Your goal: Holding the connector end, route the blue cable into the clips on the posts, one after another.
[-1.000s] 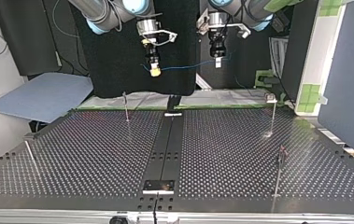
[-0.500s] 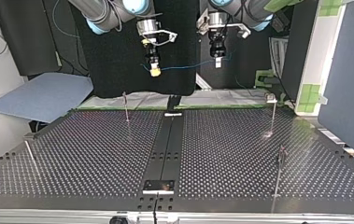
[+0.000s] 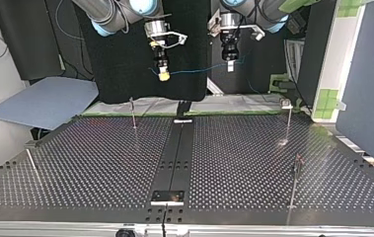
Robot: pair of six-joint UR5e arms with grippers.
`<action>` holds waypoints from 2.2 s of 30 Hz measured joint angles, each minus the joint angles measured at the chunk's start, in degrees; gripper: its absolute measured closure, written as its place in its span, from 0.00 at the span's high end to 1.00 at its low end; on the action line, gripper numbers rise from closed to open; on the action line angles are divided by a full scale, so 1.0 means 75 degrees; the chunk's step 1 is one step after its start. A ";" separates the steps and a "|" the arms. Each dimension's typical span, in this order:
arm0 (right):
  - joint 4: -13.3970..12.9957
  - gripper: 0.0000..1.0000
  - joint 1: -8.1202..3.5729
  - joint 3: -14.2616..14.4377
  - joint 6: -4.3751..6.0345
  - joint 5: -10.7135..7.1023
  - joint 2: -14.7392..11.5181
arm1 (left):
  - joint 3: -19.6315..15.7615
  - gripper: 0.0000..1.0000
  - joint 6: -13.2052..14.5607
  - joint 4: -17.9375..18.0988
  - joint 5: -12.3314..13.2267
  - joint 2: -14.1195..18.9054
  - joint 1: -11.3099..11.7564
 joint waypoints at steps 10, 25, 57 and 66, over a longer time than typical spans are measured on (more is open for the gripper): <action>0.0000 0.00 0.0000 0.0001 0.0000 0.0001 0.0000 | 0.0000 0.01 0.0000 0.0000 0.0000 0.0000 0.0000; 0.0023 0.00 0.0276 0.0067 -0.0044 0.0033 0.0336 | -0.0011 0.01 0.0012 0.0012 -0.0012 0.0010 0.0012; 0.0024 0.00 0.0329 0.0070 -0.0047 0.0036 0.0926 | -0.0023 0.01 0.0012 -0.1038 -0.0012 -0.0187 -0.0443; 0.0031 0.00 0.0322 0.0064 -0.0041 0.0042 0.0920 | -0.0024 0.01 -0.0017 -0.1265 -0.0042 -0.0204 -0.0463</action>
